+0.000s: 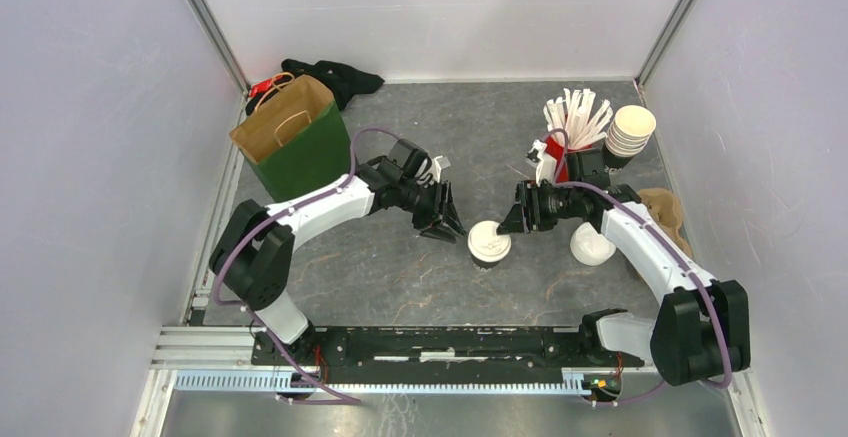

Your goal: Pack the takeout coffee

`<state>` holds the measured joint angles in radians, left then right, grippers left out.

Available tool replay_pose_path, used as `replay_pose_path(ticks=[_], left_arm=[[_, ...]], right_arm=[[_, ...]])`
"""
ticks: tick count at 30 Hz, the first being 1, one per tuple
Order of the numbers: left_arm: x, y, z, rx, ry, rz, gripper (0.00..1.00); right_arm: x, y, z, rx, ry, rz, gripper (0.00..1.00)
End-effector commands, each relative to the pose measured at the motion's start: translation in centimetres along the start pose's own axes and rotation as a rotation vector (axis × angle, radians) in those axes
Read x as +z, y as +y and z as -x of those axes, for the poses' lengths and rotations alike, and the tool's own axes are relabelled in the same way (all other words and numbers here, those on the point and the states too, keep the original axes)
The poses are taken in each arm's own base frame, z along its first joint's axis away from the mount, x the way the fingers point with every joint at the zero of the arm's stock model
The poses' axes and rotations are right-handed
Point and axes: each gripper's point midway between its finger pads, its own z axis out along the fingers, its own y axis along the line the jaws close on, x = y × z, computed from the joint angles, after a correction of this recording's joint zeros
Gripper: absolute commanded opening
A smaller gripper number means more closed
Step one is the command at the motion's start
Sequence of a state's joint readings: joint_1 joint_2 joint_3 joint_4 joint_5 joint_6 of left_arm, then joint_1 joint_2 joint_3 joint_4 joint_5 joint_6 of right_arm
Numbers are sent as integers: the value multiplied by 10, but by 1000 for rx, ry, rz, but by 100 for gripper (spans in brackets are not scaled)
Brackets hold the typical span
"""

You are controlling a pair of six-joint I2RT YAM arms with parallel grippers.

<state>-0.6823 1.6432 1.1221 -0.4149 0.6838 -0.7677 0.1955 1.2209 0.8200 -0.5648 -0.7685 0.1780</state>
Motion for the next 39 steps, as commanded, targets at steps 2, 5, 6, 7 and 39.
replay_pose_path(ticks=[2,5,6,7,39], left_arm=[[7,-1,-5,-26,49,-36,44],[10,0,-7,-29,65,-41,44],[11,0,-7,-28,66,-45,44],[13,0,-6,-28,69,-47,44],[27,161,-50,-63,148,553,32]], right_arm=[[8,-3,-1,-5,-17,13,61],[11,-4,-6,9,-16,15,59],[12,-4,-7,10,-15,17,58],[13,-4,-8,11,-16,18,57],[28,-37,-37,61,-19,-123,52]])
